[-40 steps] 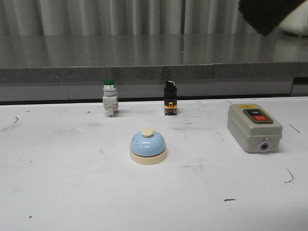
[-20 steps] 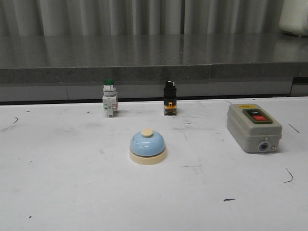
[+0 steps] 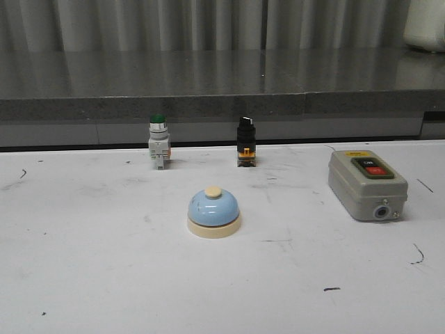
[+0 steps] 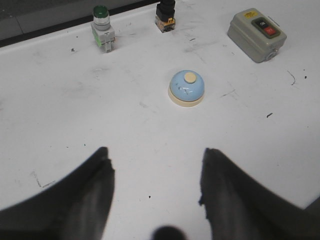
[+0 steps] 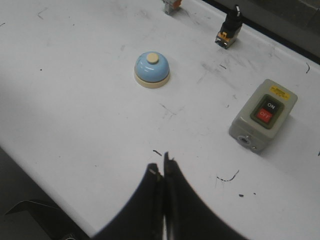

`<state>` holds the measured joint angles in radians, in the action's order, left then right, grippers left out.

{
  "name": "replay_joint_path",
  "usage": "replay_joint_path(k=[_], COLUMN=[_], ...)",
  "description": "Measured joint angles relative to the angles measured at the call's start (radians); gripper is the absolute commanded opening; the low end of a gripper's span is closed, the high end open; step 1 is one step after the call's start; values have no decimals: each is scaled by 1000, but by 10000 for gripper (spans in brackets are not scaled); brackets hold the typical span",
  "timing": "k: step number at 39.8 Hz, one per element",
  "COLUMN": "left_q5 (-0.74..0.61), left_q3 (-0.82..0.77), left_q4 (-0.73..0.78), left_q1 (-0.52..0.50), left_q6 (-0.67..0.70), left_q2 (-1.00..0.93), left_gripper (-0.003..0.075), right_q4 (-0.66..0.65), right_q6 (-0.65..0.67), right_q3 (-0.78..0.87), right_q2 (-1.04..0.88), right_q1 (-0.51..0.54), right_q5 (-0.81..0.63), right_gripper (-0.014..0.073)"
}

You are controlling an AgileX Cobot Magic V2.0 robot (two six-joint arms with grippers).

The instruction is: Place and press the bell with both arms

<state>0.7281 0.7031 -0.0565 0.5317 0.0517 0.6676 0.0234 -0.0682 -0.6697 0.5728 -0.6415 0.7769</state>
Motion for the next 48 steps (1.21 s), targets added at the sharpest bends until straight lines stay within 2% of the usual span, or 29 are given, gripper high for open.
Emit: replay_joint_path(k=[5, 20, 24, 36, 48], left_q5=[0, -9, -34, -373, -587], left_q3=[0, -12, -49, -342, -627], left_q4=[0, 10, 43, 57, 57], left_q1=[0, 0, -36, -256, -431], left_q6=[0, 0, 0, 0, 0], left_q2=[0, -8, -50, -280, -514], left_gripper=[-20, -20, -20, -20, -20], right_q4=[0, 0, 0, 0, 0], right_q6=[0, 2, 2, 2, 2], right_q3=[0, 0, 0, 0, 0], right_q2=[0, 0, 0, 0, 0], right_q1=[0, 0, 0, 0, 0], right_q5=[0, 0, 0, 0, 0], right_gripper=[-69, -69, -69, -69, -69])
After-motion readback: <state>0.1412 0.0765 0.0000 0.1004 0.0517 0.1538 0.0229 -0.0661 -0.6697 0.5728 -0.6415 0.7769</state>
